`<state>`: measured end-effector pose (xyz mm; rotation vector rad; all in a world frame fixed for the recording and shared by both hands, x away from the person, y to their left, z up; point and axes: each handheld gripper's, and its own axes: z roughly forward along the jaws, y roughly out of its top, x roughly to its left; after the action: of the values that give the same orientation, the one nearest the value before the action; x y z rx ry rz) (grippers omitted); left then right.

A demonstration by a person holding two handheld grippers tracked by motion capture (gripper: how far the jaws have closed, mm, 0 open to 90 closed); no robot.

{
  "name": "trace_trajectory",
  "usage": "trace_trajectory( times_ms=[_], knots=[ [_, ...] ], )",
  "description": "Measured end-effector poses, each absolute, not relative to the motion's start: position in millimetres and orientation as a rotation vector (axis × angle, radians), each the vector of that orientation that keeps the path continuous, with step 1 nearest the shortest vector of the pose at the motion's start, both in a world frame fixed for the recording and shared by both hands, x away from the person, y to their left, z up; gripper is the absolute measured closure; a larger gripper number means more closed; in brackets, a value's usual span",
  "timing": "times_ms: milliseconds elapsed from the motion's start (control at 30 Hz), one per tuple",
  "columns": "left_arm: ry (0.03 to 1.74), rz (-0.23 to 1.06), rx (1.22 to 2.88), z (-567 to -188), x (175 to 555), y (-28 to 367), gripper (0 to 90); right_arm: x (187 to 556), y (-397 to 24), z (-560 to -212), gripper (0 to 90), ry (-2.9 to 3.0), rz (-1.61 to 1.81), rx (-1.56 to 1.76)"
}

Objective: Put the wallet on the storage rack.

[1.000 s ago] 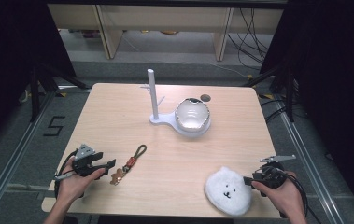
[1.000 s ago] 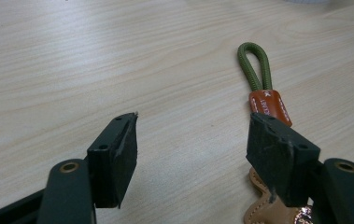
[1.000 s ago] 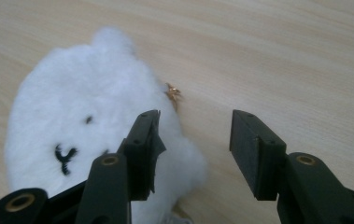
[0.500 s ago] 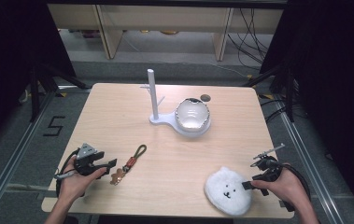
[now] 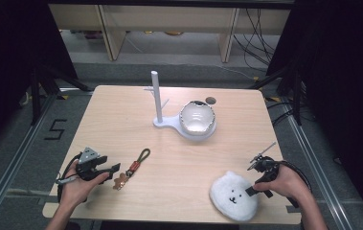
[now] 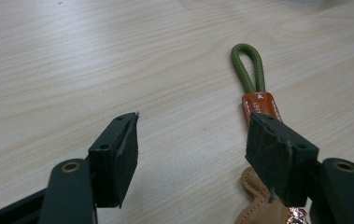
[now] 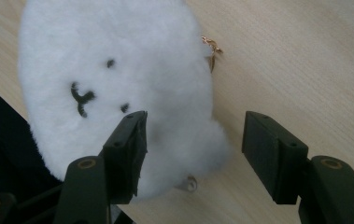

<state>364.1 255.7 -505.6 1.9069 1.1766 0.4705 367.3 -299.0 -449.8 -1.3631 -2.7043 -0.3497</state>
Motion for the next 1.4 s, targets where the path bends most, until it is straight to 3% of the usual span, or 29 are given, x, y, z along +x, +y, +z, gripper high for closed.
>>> trace_trajectory(
  times_ms=[567,733,900,933,1000,1400],
  knots=[
    [1.192,0.467,1.890,-508.5,363.3,256.4,33.7,377.6,-286.4,-468.7,40.4,-2.715,-0.290,-1.311],
    [1.194,0.469,1.911,-509.0,362.4,257.3,33.7,378.1,-284.5,-470.7,55.6,-2.725,-0.282,-1.264],
    [1.203,0.468,1.894,-510.1,362.1,256.7,33.8,377.5,-283.7,-470.9,63.2,-2.699,-0.316,-1.250],
    [1.201,0.472,1.902,-510.0,362.0,257.5,33.8,376.4,-283.3,-469.5,70.0,-2.694,-0.312,-1.271],
    [1.194,0.470,1.890,-510.9,362.5,257.4,33.8,375.1,-282.2,-468.5,75.4,-2.683,-0.317,-1.293],
    [1.196,0.469,1.894,-510.3,362.0,257.8,33.9,367.5,-279.9,-456.7,81.9,-2.748,-0.349,-1.294]
  ],
)
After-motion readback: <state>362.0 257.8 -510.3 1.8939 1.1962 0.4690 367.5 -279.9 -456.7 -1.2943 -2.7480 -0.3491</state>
